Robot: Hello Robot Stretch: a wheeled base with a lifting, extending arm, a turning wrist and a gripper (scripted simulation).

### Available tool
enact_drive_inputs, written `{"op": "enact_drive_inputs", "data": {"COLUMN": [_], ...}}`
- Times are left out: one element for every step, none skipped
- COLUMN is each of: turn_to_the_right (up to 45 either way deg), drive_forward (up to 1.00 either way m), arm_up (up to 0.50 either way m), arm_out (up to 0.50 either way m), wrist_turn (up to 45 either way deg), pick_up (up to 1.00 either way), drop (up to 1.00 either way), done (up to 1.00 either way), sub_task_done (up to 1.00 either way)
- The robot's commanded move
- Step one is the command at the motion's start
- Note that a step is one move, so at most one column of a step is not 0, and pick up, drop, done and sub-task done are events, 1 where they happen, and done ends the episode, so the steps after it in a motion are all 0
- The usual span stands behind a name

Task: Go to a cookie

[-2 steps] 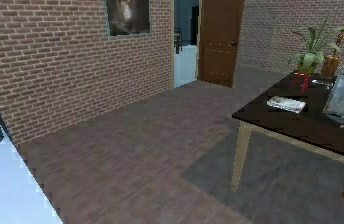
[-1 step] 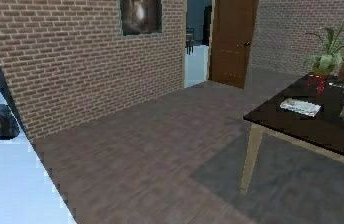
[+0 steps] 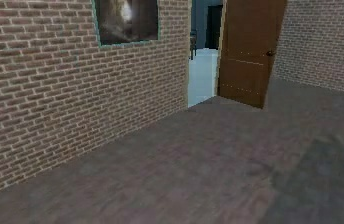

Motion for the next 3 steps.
{"op": "enact_drive_inputs", "data": {"turn_to_the_right": [0.0,21.0,0.0], "drive_forward": [0.60,0.00,1.00], "arm_up": [0.00,0.00,0.00], "arm_out": [0.00,0.00,0.00], "wrist_turn": [0.0,0.0,0.0], "pick_up": [0.00,0.00,0.00], "drop": [0.00,0.00,0.00], "done": [0.00,0.00,0.00], "sub_task_done": [0.00,0.00,0.00]}}
